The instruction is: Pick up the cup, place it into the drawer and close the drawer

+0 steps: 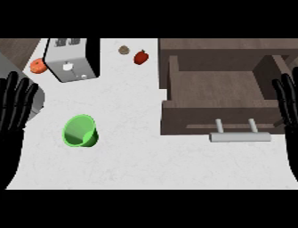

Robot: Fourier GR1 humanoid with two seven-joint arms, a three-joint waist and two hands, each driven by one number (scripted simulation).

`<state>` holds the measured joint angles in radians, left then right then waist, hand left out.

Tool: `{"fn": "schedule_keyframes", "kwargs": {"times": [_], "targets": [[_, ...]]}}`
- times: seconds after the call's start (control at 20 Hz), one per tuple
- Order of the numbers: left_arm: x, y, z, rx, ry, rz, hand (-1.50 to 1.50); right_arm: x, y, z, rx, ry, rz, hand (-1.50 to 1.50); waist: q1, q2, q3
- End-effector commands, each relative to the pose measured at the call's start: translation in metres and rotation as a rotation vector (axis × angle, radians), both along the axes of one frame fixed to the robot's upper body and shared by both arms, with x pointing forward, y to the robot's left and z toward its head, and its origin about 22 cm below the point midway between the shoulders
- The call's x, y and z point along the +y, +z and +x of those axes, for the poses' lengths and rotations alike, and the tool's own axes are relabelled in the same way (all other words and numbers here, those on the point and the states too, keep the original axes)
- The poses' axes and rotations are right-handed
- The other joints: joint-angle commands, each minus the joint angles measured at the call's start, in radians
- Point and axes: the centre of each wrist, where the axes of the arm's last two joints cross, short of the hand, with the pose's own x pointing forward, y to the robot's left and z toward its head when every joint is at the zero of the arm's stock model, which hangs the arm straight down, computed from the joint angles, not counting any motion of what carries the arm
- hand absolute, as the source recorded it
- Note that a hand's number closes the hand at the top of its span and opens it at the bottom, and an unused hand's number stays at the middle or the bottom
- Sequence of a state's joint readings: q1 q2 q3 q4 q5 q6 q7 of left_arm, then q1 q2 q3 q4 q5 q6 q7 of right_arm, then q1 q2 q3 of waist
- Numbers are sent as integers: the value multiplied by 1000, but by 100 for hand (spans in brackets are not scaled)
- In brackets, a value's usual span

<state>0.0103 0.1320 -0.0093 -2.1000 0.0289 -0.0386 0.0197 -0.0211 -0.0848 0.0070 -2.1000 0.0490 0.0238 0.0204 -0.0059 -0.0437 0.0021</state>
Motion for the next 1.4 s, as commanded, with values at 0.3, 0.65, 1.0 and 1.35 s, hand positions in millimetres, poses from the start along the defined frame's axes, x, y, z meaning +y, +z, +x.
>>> {"fn": "schedule_keyframes", "kwargs": {"times": [0.3,0.65,1.0,1.35], "targets": [[-12,-15,22,79,-70,-203,-150,13,-9,4,97,137,104,-150,6,47,-2],[-15,-25,32,88,-49,-214,-150,13,0,5,114,125,124,-150,6,43,-2],[-26,-23,36,93,-44,-246,-150,27,-7,-8,111,127,109,-150,5,43,-2],[-26,-23,35,114,-15,-222,-150,10,-3,4,94,135,128,-150,6,43,-2]]}}
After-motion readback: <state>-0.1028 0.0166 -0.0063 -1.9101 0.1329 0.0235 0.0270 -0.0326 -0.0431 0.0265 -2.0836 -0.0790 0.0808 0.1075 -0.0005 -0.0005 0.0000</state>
